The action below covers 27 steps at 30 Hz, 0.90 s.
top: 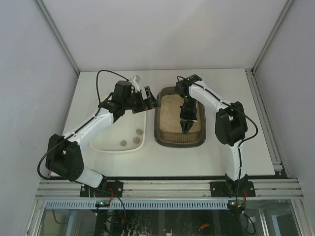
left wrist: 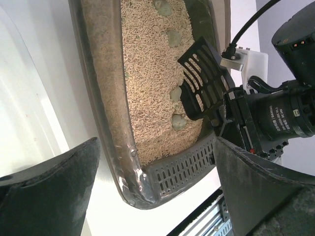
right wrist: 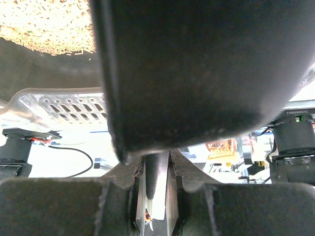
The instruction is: Clean the litter box
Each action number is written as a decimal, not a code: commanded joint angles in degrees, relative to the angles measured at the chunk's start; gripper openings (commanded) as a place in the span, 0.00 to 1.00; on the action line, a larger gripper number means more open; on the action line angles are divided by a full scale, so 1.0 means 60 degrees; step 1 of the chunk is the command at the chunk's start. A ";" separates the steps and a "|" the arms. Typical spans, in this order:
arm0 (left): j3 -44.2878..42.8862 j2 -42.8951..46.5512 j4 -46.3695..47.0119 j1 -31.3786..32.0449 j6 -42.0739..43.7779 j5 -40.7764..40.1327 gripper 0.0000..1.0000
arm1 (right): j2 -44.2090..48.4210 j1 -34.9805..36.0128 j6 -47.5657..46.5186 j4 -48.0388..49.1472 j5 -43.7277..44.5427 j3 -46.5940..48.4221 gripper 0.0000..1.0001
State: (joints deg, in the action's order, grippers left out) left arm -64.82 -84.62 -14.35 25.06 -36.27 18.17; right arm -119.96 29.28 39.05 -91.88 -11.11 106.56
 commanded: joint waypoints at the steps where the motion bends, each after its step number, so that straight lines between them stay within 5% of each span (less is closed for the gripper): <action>1: 0.0059 0.0455 -0.0052 -0.0030 0.0421 -0.0197 1.00 | -0.0202 -0.0042 -0.0338 0.0179 -0.0421 0.0286 0.00; 8: 0.0143 0.0675 -0.0157 -0.0088 0.0727 -0.0511 1.00 | 0.0254 -0.0043 -0.0599 0.0035 0.0509 -0.0344 0.00; 16: 0.0233 0.0755 -0.0318 -0.0119 0.0904 -0.0608 1.00 | 0.0848 -0.0500 -0.0804 0.0063 -0.0531 -0.1539 0.00; 27: 0.0296 0.0888 -0.0390 -0.0163 0.1020 -0.0784 1.00 | -0.0298 -0.0277 -0.0832 0.0454 -0.1977 -0.0476 0.00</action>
State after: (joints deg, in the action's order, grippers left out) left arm -64.45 -82.35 -17.32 24.56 -31.81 14.46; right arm -118.54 26.55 34.81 -90.26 -17.06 101.45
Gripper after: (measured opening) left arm 0.998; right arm 0.131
